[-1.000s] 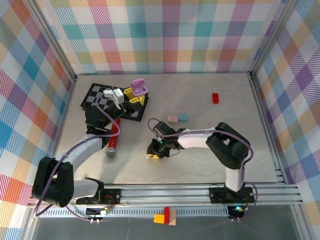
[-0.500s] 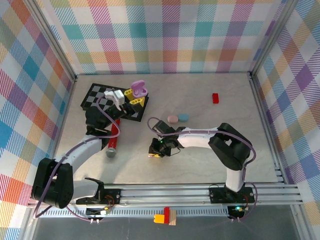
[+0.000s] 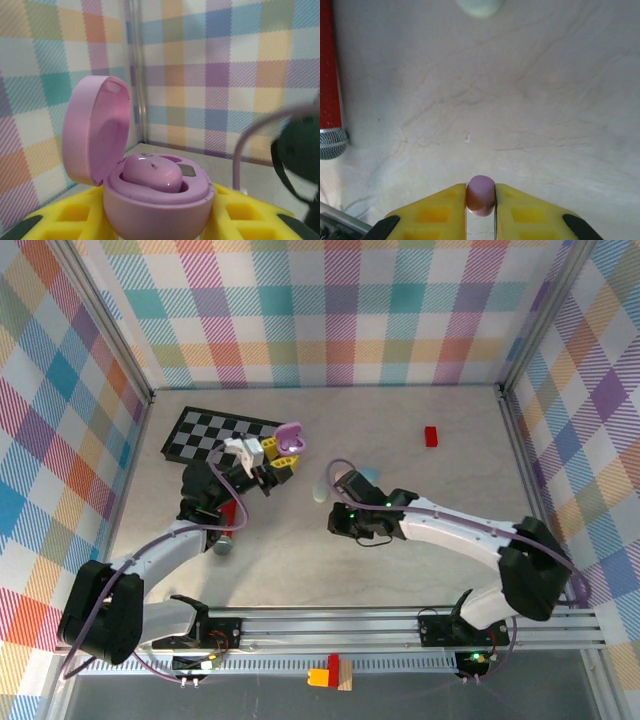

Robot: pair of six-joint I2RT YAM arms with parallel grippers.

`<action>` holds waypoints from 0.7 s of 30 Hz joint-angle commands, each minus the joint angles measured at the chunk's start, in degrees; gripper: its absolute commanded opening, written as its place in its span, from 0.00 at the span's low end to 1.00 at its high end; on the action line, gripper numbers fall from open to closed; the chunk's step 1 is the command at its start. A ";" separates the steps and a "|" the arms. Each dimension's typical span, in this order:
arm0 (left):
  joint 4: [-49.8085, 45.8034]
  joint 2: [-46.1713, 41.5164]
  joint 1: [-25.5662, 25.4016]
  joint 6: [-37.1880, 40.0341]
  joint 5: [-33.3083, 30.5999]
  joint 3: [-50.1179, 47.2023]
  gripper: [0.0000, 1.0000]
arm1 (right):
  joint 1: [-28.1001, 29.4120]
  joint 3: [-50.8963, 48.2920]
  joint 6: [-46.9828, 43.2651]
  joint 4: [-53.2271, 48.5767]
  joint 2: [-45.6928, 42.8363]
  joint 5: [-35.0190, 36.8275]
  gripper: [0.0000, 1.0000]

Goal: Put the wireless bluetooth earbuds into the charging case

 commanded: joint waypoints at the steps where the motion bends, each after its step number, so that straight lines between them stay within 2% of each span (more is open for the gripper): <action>1: 2.13 2.47 -2.67 2.79 -0.35 -1.29 0.39 | -1.29 -0.38 -5.51 -6.66 -4.67 5.90 0.18; 4: 5.42 4.97 -4.51 2.20 -1.36 -2.26 0.39 | -2.45 1.09 -8.09 -10.06 -8.19 7.01 0.19; 10: 5.86 9.26 -7.34 3.67 -1.03 -1.76 0.39 | -4.11 5.69 -11.99 -15.58 -13.10 8.36 0.19; 21: 6.57 15.66 -11.80 6.25 -1.01 -0.61 0.38 | -5.32 11.97 -15.25 -18.14 -14.35 5.03 0.20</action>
